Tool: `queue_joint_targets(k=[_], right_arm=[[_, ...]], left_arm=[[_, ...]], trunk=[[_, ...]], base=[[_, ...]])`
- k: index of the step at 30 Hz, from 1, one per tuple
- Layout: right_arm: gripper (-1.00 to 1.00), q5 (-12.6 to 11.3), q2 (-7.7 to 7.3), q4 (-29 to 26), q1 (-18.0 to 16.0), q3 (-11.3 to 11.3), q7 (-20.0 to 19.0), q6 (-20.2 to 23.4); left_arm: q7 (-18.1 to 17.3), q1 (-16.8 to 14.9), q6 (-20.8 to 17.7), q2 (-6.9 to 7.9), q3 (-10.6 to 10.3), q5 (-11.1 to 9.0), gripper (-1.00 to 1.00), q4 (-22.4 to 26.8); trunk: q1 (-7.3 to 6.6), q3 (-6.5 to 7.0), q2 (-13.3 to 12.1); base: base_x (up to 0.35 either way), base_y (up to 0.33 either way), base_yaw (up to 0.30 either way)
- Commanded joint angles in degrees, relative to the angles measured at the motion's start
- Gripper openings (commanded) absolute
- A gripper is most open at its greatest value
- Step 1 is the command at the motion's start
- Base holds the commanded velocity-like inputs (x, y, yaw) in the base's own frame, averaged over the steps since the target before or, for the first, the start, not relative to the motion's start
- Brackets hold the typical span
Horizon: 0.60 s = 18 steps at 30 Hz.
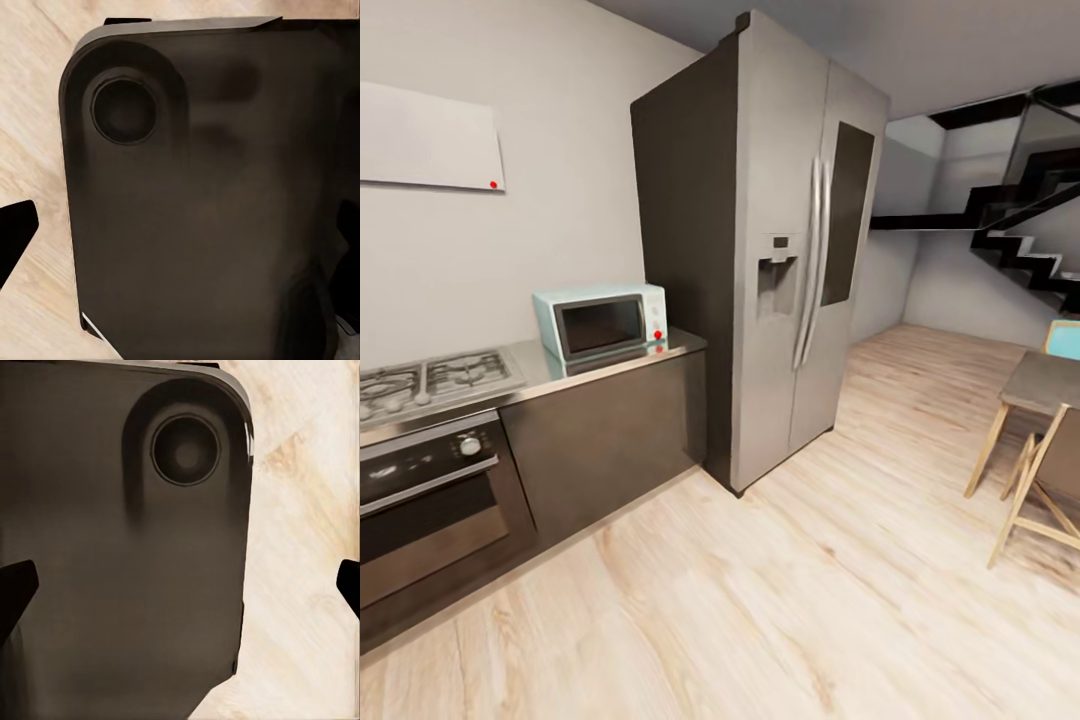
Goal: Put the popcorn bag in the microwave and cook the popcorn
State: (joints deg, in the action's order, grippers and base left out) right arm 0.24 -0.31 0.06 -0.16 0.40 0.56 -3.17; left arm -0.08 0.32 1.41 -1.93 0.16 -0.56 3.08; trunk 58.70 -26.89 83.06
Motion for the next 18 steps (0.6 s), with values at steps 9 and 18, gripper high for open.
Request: queue_joint_targets(k=[9, 18], right_arm=[[1.0, 0.07, 0.05, 0.02, -0.02, 0.04, 0.12, -0.17], [1.0, 0.11, -0.01, 0.02, -0.02, 0.04, 0.06, -0.17]], left_arm=[[-0.01, 0.02, 0.08, 0.0, 0.01, -0.06, 1.0, 0.09], [-0.01, 0.02, 0.08, 0.0, 0.01, -0.06, 1.0, 0.09]], trunk=[[0.03, -0.04, 0.02], [0.03, -0.04, 0.02]], base=[[0.264, -0.125, 0.0], [0.252, -0.118, 0.0]])
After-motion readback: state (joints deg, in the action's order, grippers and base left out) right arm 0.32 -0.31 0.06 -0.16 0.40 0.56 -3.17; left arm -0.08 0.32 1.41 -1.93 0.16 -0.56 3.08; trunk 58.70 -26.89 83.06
